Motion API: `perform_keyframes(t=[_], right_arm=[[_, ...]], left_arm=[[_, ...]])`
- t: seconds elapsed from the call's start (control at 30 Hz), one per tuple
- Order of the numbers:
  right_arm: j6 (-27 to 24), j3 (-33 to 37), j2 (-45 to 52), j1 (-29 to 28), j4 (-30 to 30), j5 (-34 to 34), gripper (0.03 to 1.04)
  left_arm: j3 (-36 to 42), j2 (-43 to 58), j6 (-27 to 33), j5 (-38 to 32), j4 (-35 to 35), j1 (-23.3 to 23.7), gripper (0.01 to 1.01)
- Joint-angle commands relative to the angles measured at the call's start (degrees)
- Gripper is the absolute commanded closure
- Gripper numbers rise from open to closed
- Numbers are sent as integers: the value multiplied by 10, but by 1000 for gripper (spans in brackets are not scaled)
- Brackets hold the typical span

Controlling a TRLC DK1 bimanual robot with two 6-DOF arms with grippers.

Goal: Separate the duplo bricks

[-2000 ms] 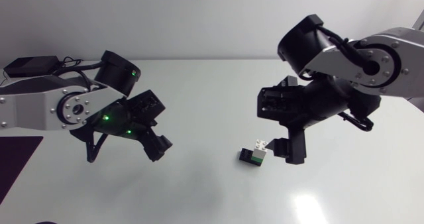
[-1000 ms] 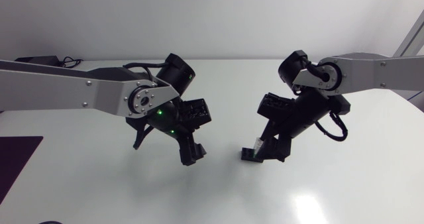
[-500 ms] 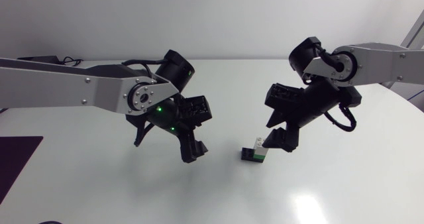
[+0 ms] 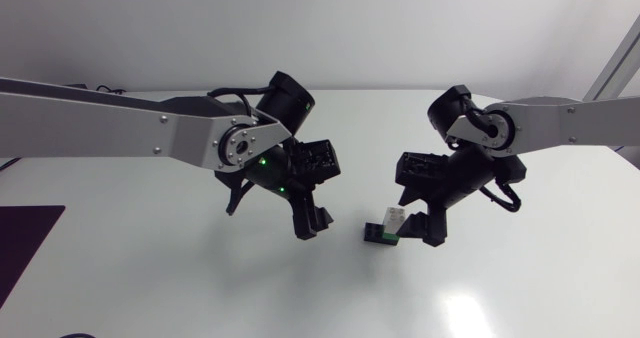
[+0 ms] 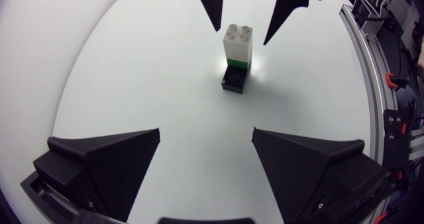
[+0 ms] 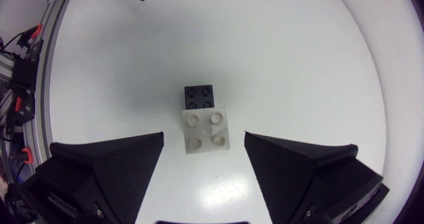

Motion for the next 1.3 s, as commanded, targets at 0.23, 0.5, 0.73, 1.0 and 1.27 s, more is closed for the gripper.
perform_keyframes(t=[0.23,0.5,0.73,1.0,1.27], right_arm=[[-20,-6,36,10,19,0,370],[-22,3,34,21,-3,-13,823],[-25,14,0,20,-47,-60,943],[1,18,-54,23,-58,-122,943],[40,21,-87,48,-56,-159,943]], left_arm=[[13,22,24,7,5,0,57],[14,29,27,7,10,-3,57],[16,30,26,16,10,-9,57],[20,-8,11,119,-3,-7,56],[29,-36,-6,195,-37,-12,56]])
